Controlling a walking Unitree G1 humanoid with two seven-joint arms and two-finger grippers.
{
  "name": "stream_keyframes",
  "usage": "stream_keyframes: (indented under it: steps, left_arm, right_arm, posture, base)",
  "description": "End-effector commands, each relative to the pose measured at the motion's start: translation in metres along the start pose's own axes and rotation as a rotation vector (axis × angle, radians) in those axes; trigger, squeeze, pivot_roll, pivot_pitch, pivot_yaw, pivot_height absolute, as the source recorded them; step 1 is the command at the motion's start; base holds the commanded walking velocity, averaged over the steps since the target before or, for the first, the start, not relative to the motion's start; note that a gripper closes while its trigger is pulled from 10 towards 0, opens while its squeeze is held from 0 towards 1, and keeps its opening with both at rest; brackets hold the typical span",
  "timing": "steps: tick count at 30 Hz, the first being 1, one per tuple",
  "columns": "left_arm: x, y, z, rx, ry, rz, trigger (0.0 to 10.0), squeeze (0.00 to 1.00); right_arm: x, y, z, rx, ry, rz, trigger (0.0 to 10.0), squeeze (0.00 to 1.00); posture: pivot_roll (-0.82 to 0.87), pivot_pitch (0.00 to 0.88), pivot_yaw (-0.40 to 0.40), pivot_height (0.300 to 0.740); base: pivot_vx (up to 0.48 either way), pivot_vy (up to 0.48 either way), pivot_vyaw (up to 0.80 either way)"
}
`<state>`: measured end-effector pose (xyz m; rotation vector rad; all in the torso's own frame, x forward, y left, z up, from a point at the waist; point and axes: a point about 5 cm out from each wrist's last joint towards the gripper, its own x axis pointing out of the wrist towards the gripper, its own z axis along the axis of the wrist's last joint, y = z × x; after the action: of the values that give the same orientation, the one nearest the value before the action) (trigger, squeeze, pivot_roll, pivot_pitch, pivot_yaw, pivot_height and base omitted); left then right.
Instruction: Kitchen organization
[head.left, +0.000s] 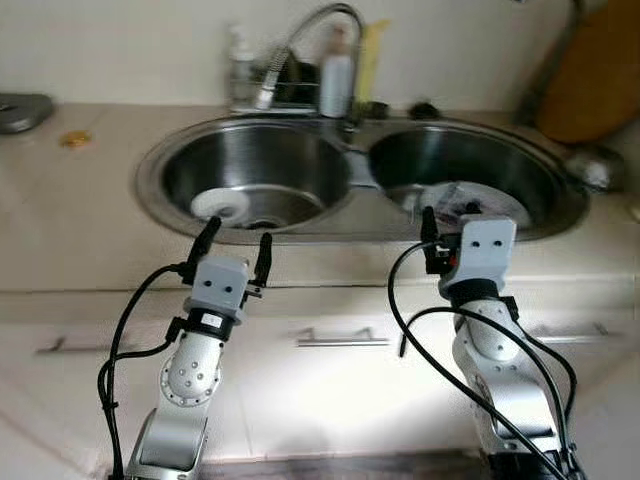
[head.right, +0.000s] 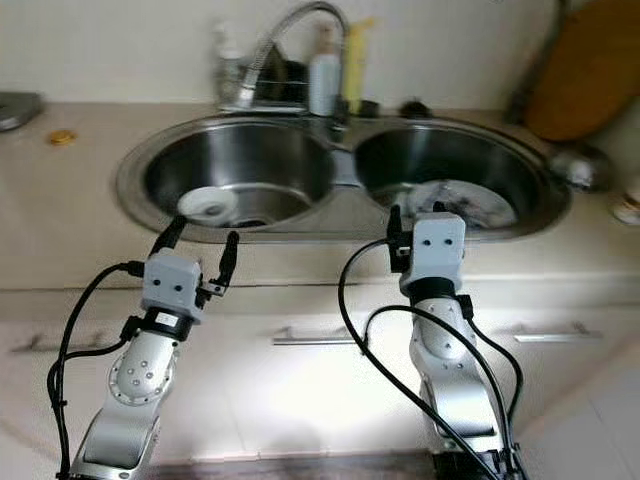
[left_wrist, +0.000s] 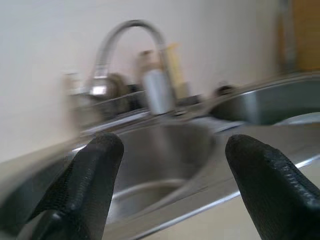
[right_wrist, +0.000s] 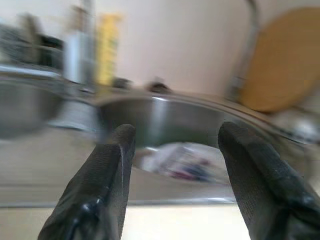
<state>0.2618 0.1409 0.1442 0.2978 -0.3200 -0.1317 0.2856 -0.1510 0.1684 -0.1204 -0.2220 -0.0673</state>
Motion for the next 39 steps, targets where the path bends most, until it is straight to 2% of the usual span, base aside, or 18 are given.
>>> stream_keyframes:
  steps: [1, 7, 26, 29, 39]
  left_arm:
    - [0.002, 0.0, 0.004, 0.008, -0.019, -0.008, 10.0, 0.0]
    - [0.003, 0.0, 0.005, 0.022, -0.036, -0.007, 10.0, 0.0]
    - [0.003, 0.0, 0.007, 0.034, -0.055, -0.009, 10.0, 0.0]
    - [0.003, 0.0, 0.007, 0.033, -0.057, -0.009, 10.0, 0.0]
    - [0.003, 0.0, 0.008, 0.03, -0.061, -0.007, 10.0, 0.0]
  right_arm:
    - [-0.001, -0.002, 0.008, -0.018, -0.035, -0.007, 10.0, 0.0]
    - [-0.003, -0.006, 0.012, -0.056, -0.073, -0.03, 10.0, 0.0]
    - [-0.002, -0.004, 0.019, -0.066, -0.125, -0.035, 10.0, 0.0]
    - [-0.002, -0.003, 0.02, -0.066, -0.134, -0.031, 10.0, 0.0]
    - [-0.003, -0.002, 0.022, -0.097, -0.161, -0.024, 10.0, 0.0]
  posture:
    - [0.08, 0.0, -0.04, 0.74]
    - [0.08, 0.0, -0.038, 0.74]
    - [0.09, 0.0, -0.039, 0.74]
    - [0.09, 0.0, -0.038, 0.74]
    - [0.09, 0.0, -0.038, 0.74]
  base:
    - [0.0, 0.0, -0.8]
    - [0.0, 0.0, -0.8]
    - [0.0, 0.0, -0.8]
    - [0.0, -0.289, -0.67]
    - [0.0, -0.48, 0.0]
